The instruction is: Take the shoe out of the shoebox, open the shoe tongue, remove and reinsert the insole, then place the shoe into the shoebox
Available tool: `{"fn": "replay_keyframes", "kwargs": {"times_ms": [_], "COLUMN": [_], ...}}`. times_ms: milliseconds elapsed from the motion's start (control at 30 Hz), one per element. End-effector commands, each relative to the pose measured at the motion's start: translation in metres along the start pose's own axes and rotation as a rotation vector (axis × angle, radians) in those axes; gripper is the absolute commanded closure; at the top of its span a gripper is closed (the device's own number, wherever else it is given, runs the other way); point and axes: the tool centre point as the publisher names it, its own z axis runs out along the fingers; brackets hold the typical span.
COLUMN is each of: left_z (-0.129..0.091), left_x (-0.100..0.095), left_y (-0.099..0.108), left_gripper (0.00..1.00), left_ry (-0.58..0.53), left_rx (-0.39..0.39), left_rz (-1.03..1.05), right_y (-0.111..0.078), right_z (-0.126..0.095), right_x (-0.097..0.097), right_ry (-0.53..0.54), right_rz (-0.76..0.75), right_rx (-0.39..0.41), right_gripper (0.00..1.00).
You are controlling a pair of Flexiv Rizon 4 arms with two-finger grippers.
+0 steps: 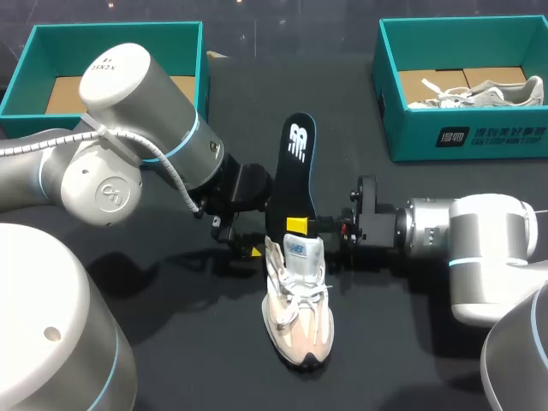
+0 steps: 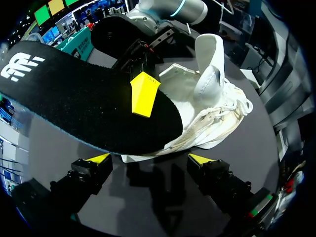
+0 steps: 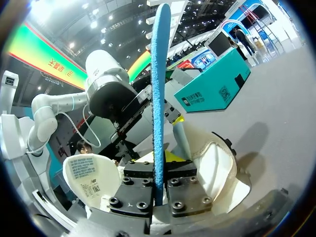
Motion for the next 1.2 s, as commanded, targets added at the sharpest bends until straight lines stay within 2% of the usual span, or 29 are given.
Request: {"fn": "replay_keyframes", "kwargs": {"times_ms": [33, 400, 567, 633, 733, 1200], "left_z": [0.001, 0.001, 0.001, 0.001, 0.001, 0.001], "left_x": [0.000, 0.000, 0.000, 0.000, 0.000, 0.000], "left_y": [0.001, 0.001, 0.001, 0.001, 0.001, 0.001], "left_gripper": [0.00, 0.00, 0.00, 0.00, 0.00, 0.00], "left_ry": [0.000, 0.000, 0.000, 0.000, 0.000, 0.000], "left_rx": [0.001, 0.001, 0.001, 0.001, 0.001, 0.001], "left_rz": [0.000, 0.000, 0.000, 0.000, 0.000, 0.000], "right_y": [-0.015, -0.020, -0.015, -0.012, -0.010, -0.002], "right_z": [-0.002, -0.002, -0.001, 0.000, 0.001, 0.002], "right_x": [0.004, 0.006, 0.006, 0.005, 0.005, 0.011], "right_ry": [-0.010, -0.016, -0.008, -0.004, 0.000, -0.006], "right_rz": [0.002, 0.004, -0.006, -0.012, -0.017, -0.050], "right_rx": [-0.003, 0.009, 0.012, 0.015, 0.019, 0.033], "right_gripper": [1.00, 1.00, 1.00, 0.87, 0.76, 0.78]}}
